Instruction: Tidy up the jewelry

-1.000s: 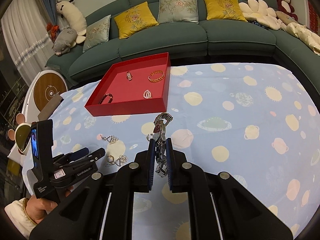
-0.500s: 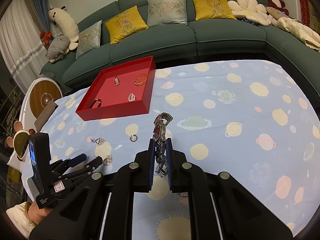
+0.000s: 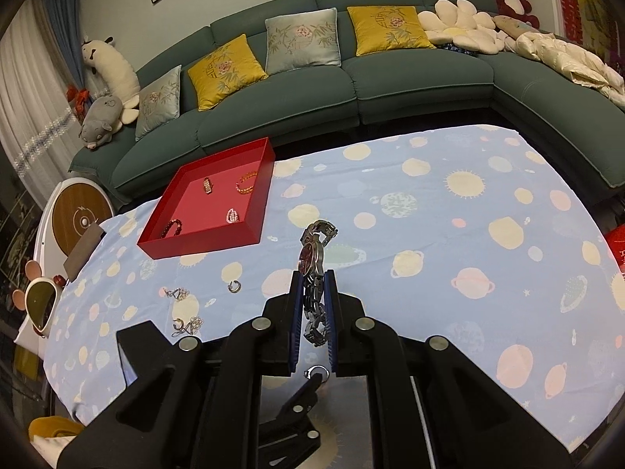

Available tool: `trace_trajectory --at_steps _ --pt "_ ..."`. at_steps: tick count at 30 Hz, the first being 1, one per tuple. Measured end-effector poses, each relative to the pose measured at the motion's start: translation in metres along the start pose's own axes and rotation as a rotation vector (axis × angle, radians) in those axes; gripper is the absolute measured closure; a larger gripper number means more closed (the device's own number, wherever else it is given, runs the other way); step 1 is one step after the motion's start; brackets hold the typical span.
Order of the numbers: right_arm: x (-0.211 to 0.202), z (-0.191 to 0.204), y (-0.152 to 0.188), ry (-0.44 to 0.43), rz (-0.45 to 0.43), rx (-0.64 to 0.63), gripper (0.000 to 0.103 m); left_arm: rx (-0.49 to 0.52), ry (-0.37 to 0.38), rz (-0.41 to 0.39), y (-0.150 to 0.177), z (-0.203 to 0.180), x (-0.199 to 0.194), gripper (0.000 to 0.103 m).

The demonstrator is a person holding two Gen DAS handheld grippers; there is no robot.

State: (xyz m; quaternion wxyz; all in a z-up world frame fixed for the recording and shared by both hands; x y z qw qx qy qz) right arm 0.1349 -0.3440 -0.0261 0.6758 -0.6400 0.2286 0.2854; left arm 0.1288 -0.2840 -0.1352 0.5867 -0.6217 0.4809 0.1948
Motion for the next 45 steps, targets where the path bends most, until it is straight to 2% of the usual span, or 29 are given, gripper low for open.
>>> trace_trajectory --at_steps 1,2,5,8,9,14,23,31,38,45 --pt "-0.001 -0.003 0.000 0.005 -0.001 0.000 0.093 0.017 -0.010 -0.011 0.000 -0.002 0.001 0.053" --pt "-0.003 -0.006 0.001 0.009 -0.003 0.000 0.093 0.035 -0.029 -0.023 0.000 -0.003 0.003 0.055" --pt "-0.006 -0.014 0.003 0.012 -0.005 0.006 0.093 0.064 -0.036 -0.048 0.001 -0.006 0.003 0.085" --pt "-0.009 -0.020 0.005 0.012 -0.002 0.016 0.093 0.075 -0.032 -0.046 0.003 -0.006 0.000 0.086" --pt "-0.010 -0.022 0.006 0.013 -0.004 0.019 0.093 0.075 -0.032 -0.046 0.003 -0.005 -0.001 0.098" --pt "-0.017 -0.026 0.006 0.008 -0.015 0.022 0.093 0.044 -0.033 -0.033 0.000 0.011 -0.013 0.098" --pt "-0.022 -0.018 0.003 -0.012 -0.030 0.018 0.093 -0.056 -0.016 -0.081 -0.023 0.056 -0.060 0.098" --pt "-0.014 0.020 -0.006 -0.061 -0.029 -0.038 0.093 -0.128 -0.023 -0.146 -0.052 0.092 -0.097 0.098" --pt "0.013 0.063 -0.022 -0.108 -0.018 -0.072 0.093 -0.219 -0.054 -0.219 -0.092 0.131 -0.121 0.098" --pt "0.064 0.111 -0.063 -0.168 -0.001 -0.147 0.093 -0.258 -0.101 -0.296 -0.161 0.181 -0.134 0.098"
Point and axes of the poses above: each gripper's, at about its wrist camera, not at the fingertips, and x roughly the way its jaws point, z to its left, y to its underside, the point moved 9 cm from there along x, roughly the way its jaws point, and after that the axes turned 15 degrees about -x, right-handed, at the moved point
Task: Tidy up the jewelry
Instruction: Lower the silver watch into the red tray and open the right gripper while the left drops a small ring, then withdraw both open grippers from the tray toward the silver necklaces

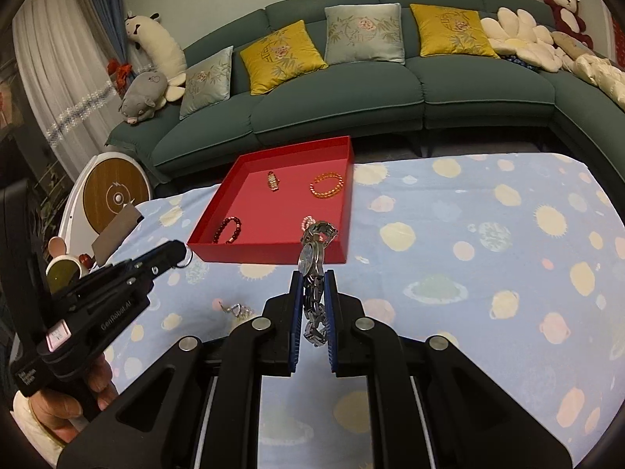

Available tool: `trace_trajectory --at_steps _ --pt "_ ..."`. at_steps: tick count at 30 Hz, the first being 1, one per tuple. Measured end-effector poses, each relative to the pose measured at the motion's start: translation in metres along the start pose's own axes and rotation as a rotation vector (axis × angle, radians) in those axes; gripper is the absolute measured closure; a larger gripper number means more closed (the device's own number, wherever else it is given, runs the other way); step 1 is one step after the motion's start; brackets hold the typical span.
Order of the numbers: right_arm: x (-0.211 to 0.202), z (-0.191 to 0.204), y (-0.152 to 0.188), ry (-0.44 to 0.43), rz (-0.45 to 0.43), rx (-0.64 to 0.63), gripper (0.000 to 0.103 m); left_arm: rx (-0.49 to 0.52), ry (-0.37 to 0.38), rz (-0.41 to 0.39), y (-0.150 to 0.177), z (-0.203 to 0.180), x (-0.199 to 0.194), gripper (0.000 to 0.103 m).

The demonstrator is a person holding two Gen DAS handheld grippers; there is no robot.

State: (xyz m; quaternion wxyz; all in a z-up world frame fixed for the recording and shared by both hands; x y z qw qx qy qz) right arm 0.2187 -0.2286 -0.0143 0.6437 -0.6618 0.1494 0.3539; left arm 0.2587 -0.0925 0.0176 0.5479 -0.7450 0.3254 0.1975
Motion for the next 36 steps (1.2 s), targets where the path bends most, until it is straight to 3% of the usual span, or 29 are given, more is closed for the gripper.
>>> trace_trajectory --at_steps 9,16,20,24,26,27,31,34,36 --pt "0.116 0.003 -0.043 -0.030 0.073 0.006 0.093 -0.022 -0.053 -0.050 -0.070 0.047 0.072 0.098" --pt "0.179 -0.001 -0.041 -0.057 0.121 0.048 0.093 -0.089 -0.035 0.019 -0.069 0.074 0.132 0.097" --pt "0.199 -0.003 -0.040 -0.056 0.120 0.047 0.093 -0.052 -0.074 0.033 -0.060 0.083 0.151 0.097" --pt "0.203 -0.010 -0.042 -0.034 0.105 0.051 0.091 -0.113 -0.049 0.056 -0.058 0.090 0.160 0.095" --pt "0.197 -0.017 -0.048 -0.035 0.080 0.078 0.087 -0.164 -0.033 0.061 -0.060 0.095 0.158 0.077" --pt "0.193 -0.020 -0.052 -0.030 0.066 0.086 0.083 -0.185 -0.036 0.054 -0.063 0.096 0.155 0.062" --pt "0.159 -0.027 -0.071 0.003 0.006 0.072 0.079 -0.207 -0.033 0.007 -0.081 0.097 0.129 0.059" --pt "0.127 -0.029 -0.081 0.021 -0.034 0.070 0.066 -0.247 -0.003 -0.006 -0.092 0.096 0.105 0.059" --pt "0.106 -0.026 -0.084 0.026 -0.046 0.056 0.066 -0.246 0.004 -0.015 -0.098 0.093 0.084 0.059"
Point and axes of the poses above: each gripper's, at about its wrist camera, not at the fingertips, and x roughly the way its jaws point, z to its left, y to its underside, the point moved 9 cm from there along x, roughly the way its jaws point, and after that the axes turned 15 degrees about -x, right-handed, at the moved point
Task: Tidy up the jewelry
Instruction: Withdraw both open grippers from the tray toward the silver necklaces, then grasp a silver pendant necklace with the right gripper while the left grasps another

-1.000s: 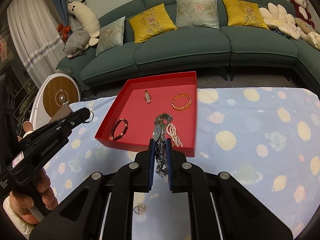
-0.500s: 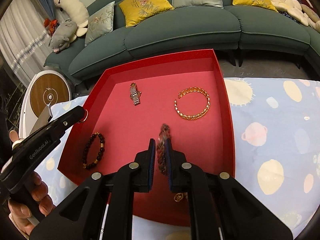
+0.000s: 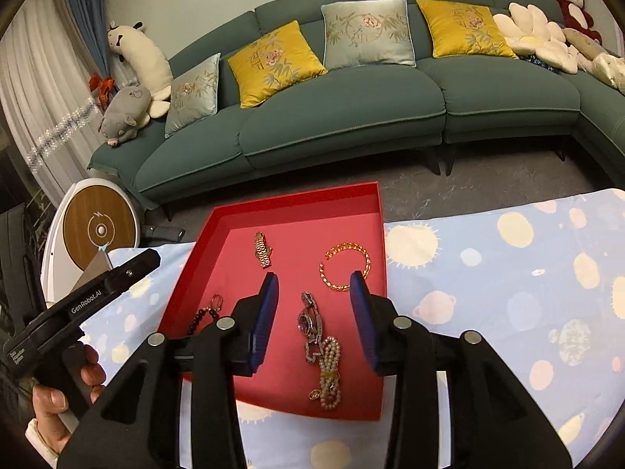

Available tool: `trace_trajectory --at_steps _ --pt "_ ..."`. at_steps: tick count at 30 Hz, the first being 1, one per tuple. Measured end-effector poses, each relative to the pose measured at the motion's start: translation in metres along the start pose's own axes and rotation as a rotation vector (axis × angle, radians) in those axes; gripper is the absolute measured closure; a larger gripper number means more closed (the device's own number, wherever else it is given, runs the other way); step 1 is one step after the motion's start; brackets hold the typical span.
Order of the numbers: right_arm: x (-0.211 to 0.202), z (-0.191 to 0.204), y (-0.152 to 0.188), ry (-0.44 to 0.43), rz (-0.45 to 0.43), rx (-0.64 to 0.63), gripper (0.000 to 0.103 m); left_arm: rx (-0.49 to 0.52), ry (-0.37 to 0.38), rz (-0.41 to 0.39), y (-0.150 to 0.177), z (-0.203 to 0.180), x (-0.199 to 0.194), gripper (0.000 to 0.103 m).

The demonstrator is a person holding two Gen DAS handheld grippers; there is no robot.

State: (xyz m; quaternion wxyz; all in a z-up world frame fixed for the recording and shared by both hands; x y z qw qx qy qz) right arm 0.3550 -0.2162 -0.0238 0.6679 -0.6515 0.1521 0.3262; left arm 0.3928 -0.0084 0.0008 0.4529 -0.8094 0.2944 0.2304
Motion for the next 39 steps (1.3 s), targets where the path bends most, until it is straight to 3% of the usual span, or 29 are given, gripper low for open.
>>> trace_trajectory --at_steps 5,7,13,19,24,30,36,39 --pt "-0.053 0.007 0.003 0.049 -0.021 -0.069 0.064 0.067 -0.006 -0.028 0.005 -0.019 -0.054 0.059" --pt "-0.070 0.012 0.010 0.044 -0.020 -0.076 0.060 0.083 -0.001 -0.027 0.015 -0.022 -0.071 0.051" --pt "-0.085 0.021 0.067 0.050 0.066 -0.114 0.056 0.137 -0.050 0.030 0.068 -0.005 -0.096 0.046" --pt "-0.060 0.025 0.123 0.065 0.184 -0.110 0.056 0.187 -0.148 0.115 0.128 0.030 -0.069 0.045" --pt "-0.048 0.043 0.153 0.004 0.250 -0.125 0.056 0.287 -0.152 0.172 0.165 0.045 -0.049 0.045" --pt "-0.038 0.093 0.178 -0.075 0.285 -0.263 0.056 0.403 -0.122 0.163 0.177 0.046 -0.032 0.045" --pt "-0.023 0.110 0.200 -0.096 0.342 -0.314 0.056 0.455 -0.093 0.160 0.179 0.044 -0.020 0.045" --pt "-0.021 0.116 0.201 -0.091 0.328 -0.354 0.049 0.465 -0.085 0.176 0.180 0.046 -0.012 0.044"
Point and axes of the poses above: each gripper's, at about its wrist camera, not at the fingertips, and x roughly the way its jaws point, z to its left, y to its underside, the point moved 9 cm from there along x, roughly the way its jaws point, and after that the axes turned 15 degrees about -x, right-handed, at the moved point
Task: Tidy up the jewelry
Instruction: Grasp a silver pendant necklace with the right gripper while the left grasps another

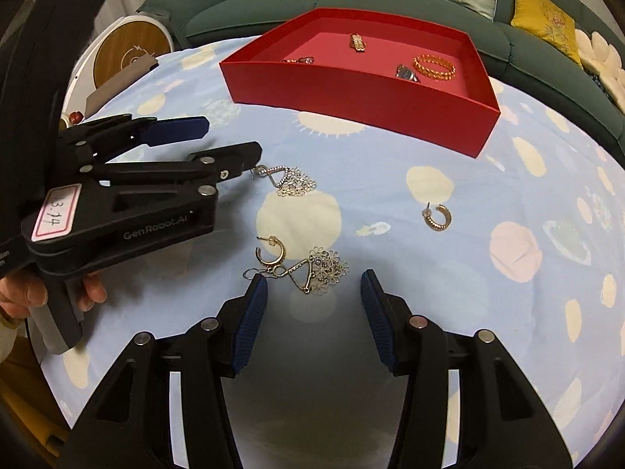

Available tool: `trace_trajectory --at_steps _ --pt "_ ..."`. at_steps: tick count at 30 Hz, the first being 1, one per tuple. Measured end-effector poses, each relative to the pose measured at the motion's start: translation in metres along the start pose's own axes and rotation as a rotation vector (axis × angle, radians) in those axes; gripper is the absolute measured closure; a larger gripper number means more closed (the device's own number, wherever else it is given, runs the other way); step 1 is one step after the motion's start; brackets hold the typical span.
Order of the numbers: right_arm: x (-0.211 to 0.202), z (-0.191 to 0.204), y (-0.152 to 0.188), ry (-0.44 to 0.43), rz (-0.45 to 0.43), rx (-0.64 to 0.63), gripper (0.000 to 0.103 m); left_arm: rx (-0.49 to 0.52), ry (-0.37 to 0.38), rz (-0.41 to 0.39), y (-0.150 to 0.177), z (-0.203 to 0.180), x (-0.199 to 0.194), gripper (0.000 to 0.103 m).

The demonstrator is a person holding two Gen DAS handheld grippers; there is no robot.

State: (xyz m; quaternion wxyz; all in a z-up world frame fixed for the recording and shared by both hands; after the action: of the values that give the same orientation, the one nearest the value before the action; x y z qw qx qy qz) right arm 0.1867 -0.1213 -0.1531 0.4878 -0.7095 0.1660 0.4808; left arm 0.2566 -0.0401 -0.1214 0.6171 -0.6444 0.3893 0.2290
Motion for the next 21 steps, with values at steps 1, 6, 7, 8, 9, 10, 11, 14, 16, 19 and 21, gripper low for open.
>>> trace_trajectory --at_steps 1,6,7,8,9,10,11,14,16,19,21 --pt "0.000 0.001 -0.001 0.006 -0.003 -0.009 0.049 -0.002 0.003 0.011 0.001 0.000 0.004 0.044" --pt "0.002 0.004 -0.004 0.024 -0.011 -0.050 0.058 0.003 0.027 0.023 -0.001 -0.004 0.012 0.045" --pt "0.002 0.003 -0.005 0.024 -0.010 -0.049 0.060 0.002 0.033 0.028 -0.001 -0.006 0.012 0.048" --pt "0.001 0.002 -0.005 0.024 -0.009 -0.047 0.064 0.000 0.048 0.036 -0.001 -0.008 0.012 0.052" --pt "0.001 0.000 -0.005 0.023 -0.008 -0.044 0.070 0.001 0.066 0.042 0.001 -0.011 0.012 0.061" --pt "0.000 -0.001 -0.004 0.026 -0.008 -0.043 0.073 0.005 0.078 0.046 0.001 -0.013 0.012 0.068" --pt "0.000 -0.003 -0.004 0.025 -0.006 -0.040 0.079 0.013 0.088 0.049 0.002 -0.017 0.011 0.073" --pt "-0.001 -0.008 -0.002 0.023 -0.002 -0.032 0.089 0.039 0.112 0.056 0.007 -0.028 0.009 0.094" --pt "-0.002 -0.009 -0.001 0.025 0.001 -0.034 0.091 0.053 0.116 0.059 0.009 -0.034 0.008 0.100" --pt "-0.003 -0.009 -0.001 0.023 0.006 -0.033 0.099 0.039 0.133 0.072 0.010 -0.037 0.005 0.102" --pt "-0.006 -0.010 -0.001 0.024 0.004 -0.028 0.099 0.008 0.160 0.082 0.008 -0.037 0.001 0.103"
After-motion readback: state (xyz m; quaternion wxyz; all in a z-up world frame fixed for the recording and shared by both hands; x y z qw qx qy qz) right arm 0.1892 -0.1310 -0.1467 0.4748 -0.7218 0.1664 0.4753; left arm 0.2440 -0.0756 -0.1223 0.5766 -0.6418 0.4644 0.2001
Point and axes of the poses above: each gripper's, at about its wrist camera, not at the fingertips, and x roughly the way its jaws point, z to its left, y to its underside, the point moved 9 cm from there along x, roughly the way its jaws point, and after that the axes turned 15 degrees about -x, right-handed, at the moved point
